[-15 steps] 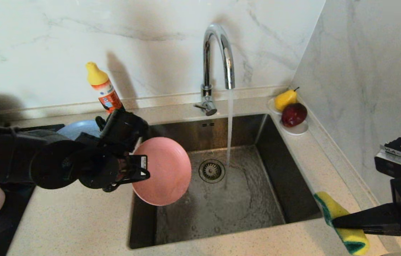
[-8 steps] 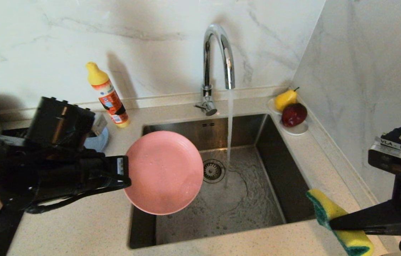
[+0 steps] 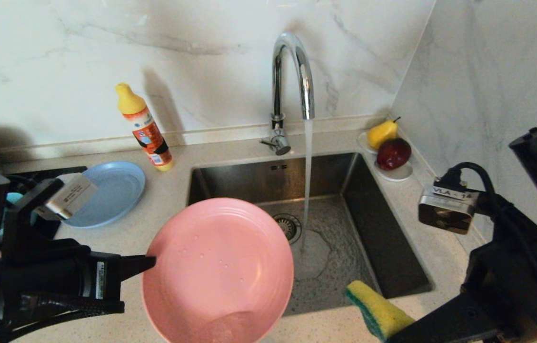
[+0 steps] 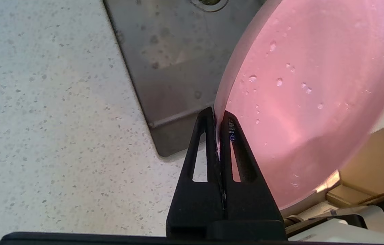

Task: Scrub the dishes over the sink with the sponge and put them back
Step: Put down the sponge

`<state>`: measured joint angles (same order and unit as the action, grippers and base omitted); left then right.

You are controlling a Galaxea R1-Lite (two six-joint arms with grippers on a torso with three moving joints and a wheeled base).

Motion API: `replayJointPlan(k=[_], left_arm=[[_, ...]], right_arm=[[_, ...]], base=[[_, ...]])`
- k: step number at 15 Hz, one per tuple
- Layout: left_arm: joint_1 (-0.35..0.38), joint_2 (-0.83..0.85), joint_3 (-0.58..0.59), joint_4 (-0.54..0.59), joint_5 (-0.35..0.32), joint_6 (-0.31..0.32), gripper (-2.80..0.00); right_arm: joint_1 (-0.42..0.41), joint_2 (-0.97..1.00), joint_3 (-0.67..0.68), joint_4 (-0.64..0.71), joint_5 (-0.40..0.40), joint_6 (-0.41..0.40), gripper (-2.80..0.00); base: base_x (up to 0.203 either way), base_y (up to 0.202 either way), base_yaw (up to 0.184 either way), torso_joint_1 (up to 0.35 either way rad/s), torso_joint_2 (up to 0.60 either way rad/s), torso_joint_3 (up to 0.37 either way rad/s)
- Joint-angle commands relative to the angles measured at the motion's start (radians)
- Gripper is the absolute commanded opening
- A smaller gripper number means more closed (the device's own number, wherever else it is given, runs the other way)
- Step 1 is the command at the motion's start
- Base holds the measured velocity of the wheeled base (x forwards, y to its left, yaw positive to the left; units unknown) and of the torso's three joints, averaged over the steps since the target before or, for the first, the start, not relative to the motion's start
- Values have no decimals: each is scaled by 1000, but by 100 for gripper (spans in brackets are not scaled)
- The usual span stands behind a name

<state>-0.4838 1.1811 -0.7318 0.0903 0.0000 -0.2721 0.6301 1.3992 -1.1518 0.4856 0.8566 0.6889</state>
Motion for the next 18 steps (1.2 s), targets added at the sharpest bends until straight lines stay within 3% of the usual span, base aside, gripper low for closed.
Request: replayJointPlan(k=[1, 6, 9, 12, 18], left_arm=[[-5, -31, 41, -49, -5, 13, -280], [-6, -31, 124, -153, -29, 54, -280], [-33, -24, 138, -156, -28, 59, -280], [-70, 5, 138, -187, -26, 57, -280], [-70, 6, 166, -192, -25, 57, -280]], right_arm=[[66, 109, -77, 9, 4, 3, -280], [160, 278, -196, 28, -73, -2, -280], [189, 331, -285, 62, -82, 0, -280], [250, 435, -404, 122, -156, -1, -280], [291, 587, -568, 212, -223, -2, -280]], base=[[0, 0, 0, 0, 0, 0], [0, 0, 0, 0, 0, 0], [0, 0, 0, 0, 0, 0], [0, 0, 0, 0, 0, 0], [0, 0, 0, 0, 0, 0]])
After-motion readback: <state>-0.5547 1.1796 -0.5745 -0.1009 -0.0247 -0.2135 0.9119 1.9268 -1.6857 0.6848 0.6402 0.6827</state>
